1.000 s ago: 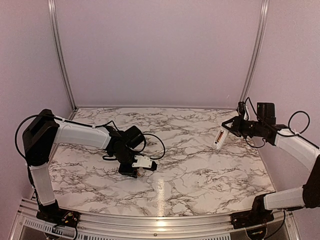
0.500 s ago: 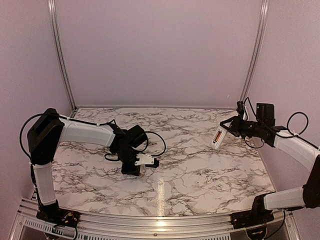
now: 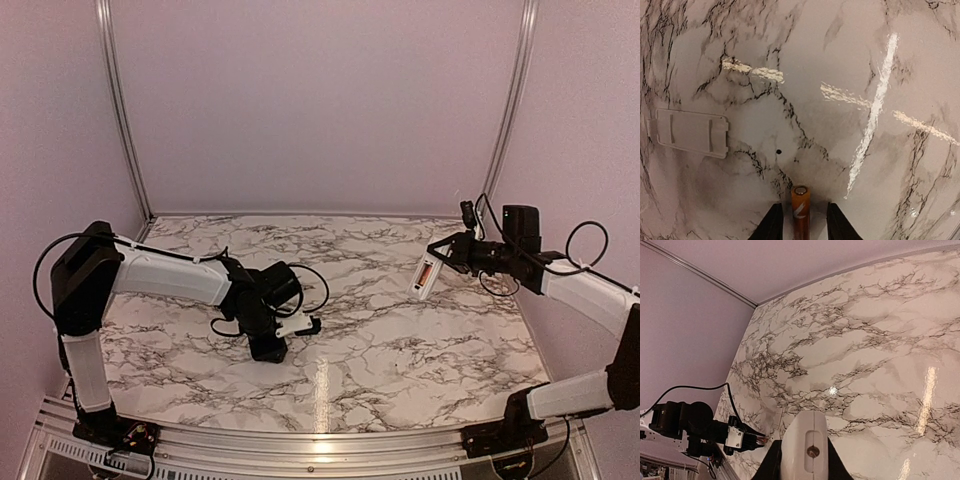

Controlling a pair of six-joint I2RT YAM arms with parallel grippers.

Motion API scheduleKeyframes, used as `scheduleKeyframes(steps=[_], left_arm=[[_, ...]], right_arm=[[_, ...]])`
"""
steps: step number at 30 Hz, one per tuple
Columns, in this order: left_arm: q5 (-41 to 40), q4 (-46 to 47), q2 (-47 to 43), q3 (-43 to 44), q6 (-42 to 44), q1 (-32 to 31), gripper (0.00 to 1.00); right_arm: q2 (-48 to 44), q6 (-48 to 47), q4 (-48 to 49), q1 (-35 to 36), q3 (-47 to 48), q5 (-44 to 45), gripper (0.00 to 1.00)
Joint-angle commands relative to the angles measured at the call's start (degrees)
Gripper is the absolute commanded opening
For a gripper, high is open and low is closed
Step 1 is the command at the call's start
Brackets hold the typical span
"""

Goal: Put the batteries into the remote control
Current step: Pick up the battery from the center of the board.

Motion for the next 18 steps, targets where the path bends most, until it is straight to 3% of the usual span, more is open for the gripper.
scheduleKeyframes(steps=[1,7,13,18], left_arm=[[-1.18,-0.77,-0.34,-5.93,-3.11,-0.32,0.33],[-2.52,3.49,-3.83,-9.60,-3.11,-0.32,0.30],[-3.05,6.67,-4.03,-8.86,-2.76,-0.51,0.00],[-1.84,6.40,-5.97,-5.65,-4.89,-0.84,0.00]], right_arm=[[0.04,-0.68,3.92,0.89,0.89,-4.11,0.00],[-0.05,-0.24,6.67,0.98,-0.10,-5.84,0.00],[0.38,1.73,10.06,1.59,-1.21,-8.25,0.00],[0.11,0.25,9.85,1.80,-1.08,-8.54,0.00]])
